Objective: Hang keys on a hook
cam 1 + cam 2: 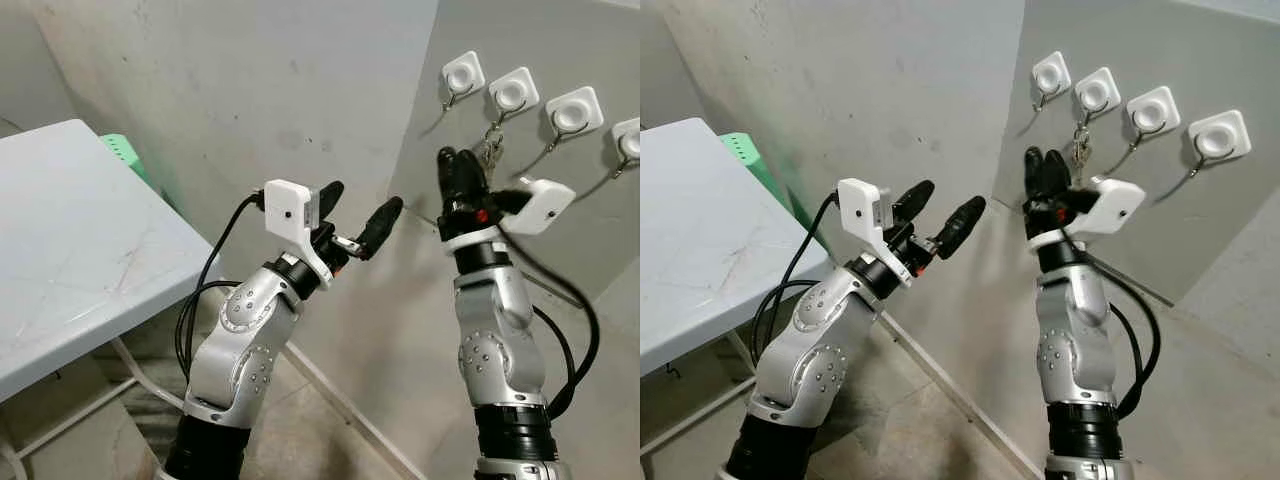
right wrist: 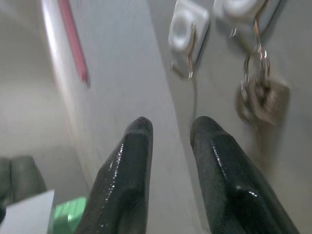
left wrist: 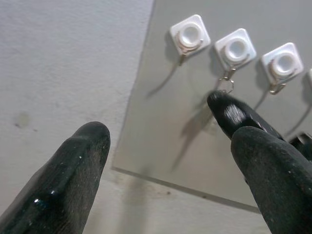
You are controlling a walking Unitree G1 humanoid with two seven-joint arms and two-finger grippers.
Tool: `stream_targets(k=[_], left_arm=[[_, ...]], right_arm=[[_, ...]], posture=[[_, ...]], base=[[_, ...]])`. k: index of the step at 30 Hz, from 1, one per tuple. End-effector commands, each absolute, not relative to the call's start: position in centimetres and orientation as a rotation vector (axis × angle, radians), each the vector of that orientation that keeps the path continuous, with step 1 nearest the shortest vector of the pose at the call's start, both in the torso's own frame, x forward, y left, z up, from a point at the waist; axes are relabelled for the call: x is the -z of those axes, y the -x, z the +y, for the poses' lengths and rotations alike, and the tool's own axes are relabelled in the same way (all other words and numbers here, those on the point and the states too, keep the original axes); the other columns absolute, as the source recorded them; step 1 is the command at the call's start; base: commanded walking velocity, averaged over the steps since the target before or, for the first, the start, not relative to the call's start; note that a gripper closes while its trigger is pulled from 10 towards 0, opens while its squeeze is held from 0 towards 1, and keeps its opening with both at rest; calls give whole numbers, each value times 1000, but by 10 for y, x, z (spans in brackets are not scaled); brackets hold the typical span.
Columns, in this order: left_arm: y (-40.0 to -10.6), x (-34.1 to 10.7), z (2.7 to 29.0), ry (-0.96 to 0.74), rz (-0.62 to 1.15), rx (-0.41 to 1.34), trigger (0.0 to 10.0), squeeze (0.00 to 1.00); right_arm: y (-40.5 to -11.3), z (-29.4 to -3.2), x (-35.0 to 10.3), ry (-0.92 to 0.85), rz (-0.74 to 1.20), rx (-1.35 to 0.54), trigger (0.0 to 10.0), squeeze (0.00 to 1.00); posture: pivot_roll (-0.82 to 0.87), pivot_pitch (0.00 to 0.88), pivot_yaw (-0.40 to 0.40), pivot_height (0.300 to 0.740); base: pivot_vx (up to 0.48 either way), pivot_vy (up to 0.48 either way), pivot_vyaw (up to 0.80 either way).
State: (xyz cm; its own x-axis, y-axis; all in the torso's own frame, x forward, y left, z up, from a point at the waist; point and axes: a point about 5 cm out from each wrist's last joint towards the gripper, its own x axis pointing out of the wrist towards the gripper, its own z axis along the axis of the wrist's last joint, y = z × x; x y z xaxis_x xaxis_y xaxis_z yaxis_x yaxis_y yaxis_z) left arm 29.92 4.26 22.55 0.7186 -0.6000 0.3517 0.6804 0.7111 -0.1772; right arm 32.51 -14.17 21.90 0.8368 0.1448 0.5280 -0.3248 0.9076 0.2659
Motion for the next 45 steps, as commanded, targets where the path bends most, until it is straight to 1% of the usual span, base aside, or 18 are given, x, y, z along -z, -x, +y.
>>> stream_targets(k=[1, 2, 3, 6, 7, 8, 9, 12, 14, 17, 18, 22, 25, 29, 31, 35, 40, 45], left_arm=[[-301, -221, 46, 293, -271, 691, 10000, 0], [-301, -221, 46, 293, -271, 691, 10000, 0], [-305, -204, 53, 269, -232, 633, 10000, 0], [-307, -196, 57, 271, -211, 600, 10000, 0], [-310, -183, 67, 271, -190, 537, 10000, 0], [-310, -183, 67, 271, -190, 537, 10000, 0], [-312, -170, 76, 276, -166, 483, 10000, 0], [-313, -161, 81, 303, -135, 450, 10000, 0], [-312, -133, 95, 295, -83, 368, 10000, 0], [-309, -116, 103, 294, -53, 316, 10000, 0], [-308, -110, 106, 294, -56, 291, 10000, 0], [-299, -94, 115, 256, -39, 245, 10000, 0], [-294, -100, 116, 300, -86, 258, 10000, 0], [-288, -103, 118, 304, -108, 245, 10000, 0], [-278, -108, 121, 289, -156, 248, 10000, 0], [-270, -110, 124, 296, -178, 266, 10000, 0], [-260, -83, 137, 274, -100, 227, 10000, 0], [-262, -90, 137, 277, -117, 240, 10000, 0]], right_arm=[[-324, -142, -216, -330, -521, -261, 10000, 1000], [-324, -142, -216, -330, -521, -261, 10000, 1000], [-320, -145, -197, -302, -471, -257, 10000, 1000], [-318, -147, -188, -298, -443, -252, 10000, 1000], [-313, -150, -169, -258, -386, -244, 10000, 1000], [-313, -150, -169, -258, -386, -244, 10000, 1000], [-310, -155, -152, -276, -332, -226, 10000, 1000], [-308, -158, -143, -259, -307, -206, 10000, 1000], [-302, -167, -118, -216, -234, -161, 10000, 1000], [-296, -172, -103, -196, -189, -134, 10000, 1000], [-293, -174, -97, -197, -175, -124, 10000, 0], [-280, -180, -80, -200, -118, -88, 10000, 0], [-272, -180, -82, -195, -131, -85, 10000, 0], [-263, -181, -86, -185, -153, -73, 10000, 0], [-248, -182, -93, -176, -186, -54, 10000, 0], [-240, -184, -96, -170, -196, -44, 10000, 0], [-223, -198, -77, -125, -126, 6, 10000, 0], [-218, -199, -76, -135, -106, 14, 10000, 0]], posture=[[14, 62, -42, 740], [14, 62, -42, 740], [14, 62, -42, 740], [14, 62, -42, 740], [14, 61, -38, 740], [14, 61, -38, 740], [8, 58, -34, 740], [7, 57, -33, 740], [3, 44, -32, 740], [3, 44, -32, 740], [7, 36, -34, 740], [6, 31, -36, 740], [-1, 34, -38, 740], [-7, 35, -38, 740], [-11, 34, -38, 740], [-30, 32, -34, 740], [-40, 25, -27, 740], [-39, 18, -23, 740]], base=[[0, 0, 0], [0, 0, 0], [0, 0, 0], [0, 0, 0], [0, 0, 0], [0, 0, 0], [0, 0, 0], [0, 0, 0], [0, 0, 0], [0, 0, 0], [0, 0, 0], [0, 0, 0], [0, 0, 0], [0, 0, 0], [0, 0, 0], [0, 0, 0], [0, 0, 0], [0, 0, 0]])
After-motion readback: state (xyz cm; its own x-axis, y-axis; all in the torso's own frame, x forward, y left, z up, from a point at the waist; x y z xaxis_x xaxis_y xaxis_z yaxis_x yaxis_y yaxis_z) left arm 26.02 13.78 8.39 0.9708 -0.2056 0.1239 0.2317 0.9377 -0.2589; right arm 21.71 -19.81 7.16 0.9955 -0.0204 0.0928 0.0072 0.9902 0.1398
